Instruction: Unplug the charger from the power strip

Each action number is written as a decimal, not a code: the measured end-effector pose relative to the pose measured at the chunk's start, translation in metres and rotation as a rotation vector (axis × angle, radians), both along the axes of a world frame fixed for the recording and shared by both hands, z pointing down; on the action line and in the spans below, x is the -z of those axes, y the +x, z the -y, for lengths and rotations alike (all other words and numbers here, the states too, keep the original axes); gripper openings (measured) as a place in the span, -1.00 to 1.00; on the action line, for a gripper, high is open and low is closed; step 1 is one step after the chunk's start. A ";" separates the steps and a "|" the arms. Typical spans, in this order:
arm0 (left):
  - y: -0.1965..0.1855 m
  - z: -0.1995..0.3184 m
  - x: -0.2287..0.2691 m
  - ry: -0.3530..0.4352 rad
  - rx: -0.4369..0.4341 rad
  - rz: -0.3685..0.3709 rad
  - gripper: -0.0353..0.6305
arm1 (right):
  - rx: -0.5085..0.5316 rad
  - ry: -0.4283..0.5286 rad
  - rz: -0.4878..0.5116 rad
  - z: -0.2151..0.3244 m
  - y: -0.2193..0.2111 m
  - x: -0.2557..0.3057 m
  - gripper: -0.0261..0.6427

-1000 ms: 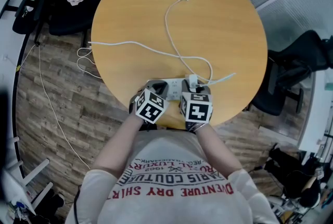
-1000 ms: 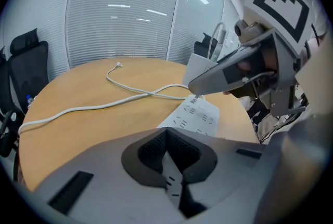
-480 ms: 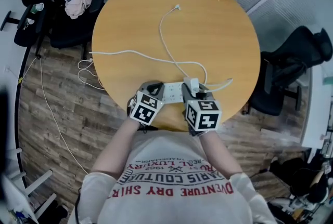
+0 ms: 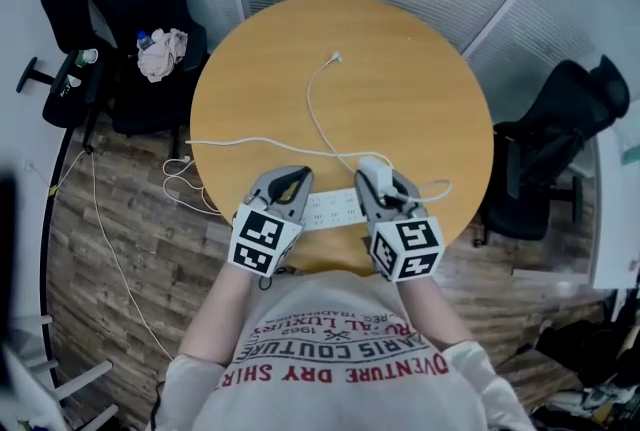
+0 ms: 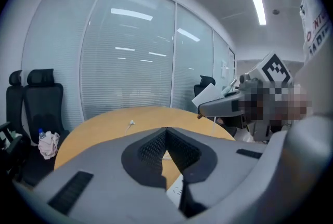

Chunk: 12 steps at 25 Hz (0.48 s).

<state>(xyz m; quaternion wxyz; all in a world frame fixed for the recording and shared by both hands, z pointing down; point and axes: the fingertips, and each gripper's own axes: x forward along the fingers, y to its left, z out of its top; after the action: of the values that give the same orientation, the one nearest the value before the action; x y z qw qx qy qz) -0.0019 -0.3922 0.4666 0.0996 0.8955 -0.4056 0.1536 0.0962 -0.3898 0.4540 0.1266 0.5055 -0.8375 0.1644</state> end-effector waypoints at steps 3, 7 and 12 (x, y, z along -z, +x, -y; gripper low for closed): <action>-0.005 -0.002 0.037 0.107 0.004 -0.005 -0.79 | 0.029 0.077 0.007 0.002 -0.003 0.024 -0.46; -0.013 -0.004 0.078 0.234 0.008 -0.002 -0.79 | 0.040 0.158 0.040 0.002 -0.002 0.050 -0.46; -0.021 -0.009 0.111 0.279 0.011 -0.088 -0.79 | 0.057 0.218 0.042 -0.003 -0.006 0.067 -0.46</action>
<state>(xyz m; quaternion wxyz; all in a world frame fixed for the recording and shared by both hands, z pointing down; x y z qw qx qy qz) -0.0229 -0.3835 0.3554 -0.0072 0.9042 -0.4233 0.0556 0.0906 -0.3871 0.3870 0.0580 0.4885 -0.8670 0.0792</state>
